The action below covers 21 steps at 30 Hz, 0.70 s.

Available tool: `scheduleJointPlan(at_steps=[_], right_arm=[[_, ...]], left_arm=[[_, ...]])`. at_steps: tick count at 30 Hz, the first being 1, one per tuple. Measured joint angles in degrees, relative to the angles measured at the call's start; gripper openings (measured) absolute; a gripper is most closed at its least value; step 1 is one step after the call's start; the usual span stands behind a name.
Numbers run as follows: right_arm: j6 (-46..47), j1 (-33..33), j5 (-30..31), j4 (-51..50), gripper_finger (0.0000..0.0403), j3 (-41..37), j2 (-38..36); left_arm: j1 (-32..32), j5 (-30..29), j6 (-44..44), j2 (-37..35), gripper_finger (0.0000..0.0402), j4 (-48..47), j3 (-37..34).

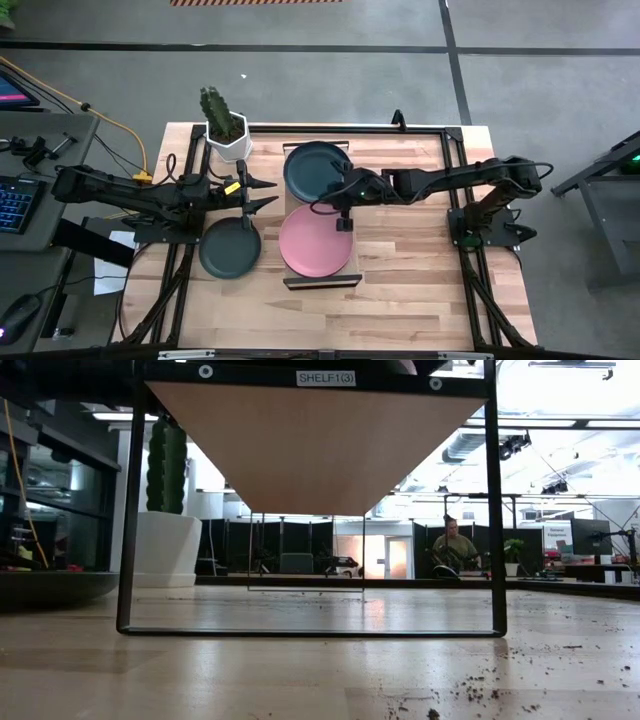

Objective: Place and stack plates onto a shelf
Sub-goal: Stack the green plate on top of the pink plate on the shelf, then stack the black plate on top of the light pink plate on the shelf

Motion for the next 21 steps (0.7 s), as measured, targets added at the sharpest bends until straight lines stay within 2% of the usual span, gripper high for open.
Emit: scheduleJointPlan(at_steps=[4,10,16,21], right_arm=[[0.2,0.0,0.0,-2.5,0.0000,0.0,0.0],[-2.0,0.0,0.1,1.0,0.0000,0.0,0.0],[-4.8,0.0,5.5,0.9,0.0000,2.5,0.0],[-6.1,0.0,7.6,-2.5,0.0000,5.4,-0.3]], left_arm=[[0.0,0.0,0.0,0.0,0.0143,0.0,0.0],[0.0,0.0,0.0,0.0,0.0143,0.0,0.0],[0.0,0.0,0.0,0.0,0.0143,0.0,0.0],[0.0,0.0,0.0,0.0,0.0143,-0.5,0.0]])
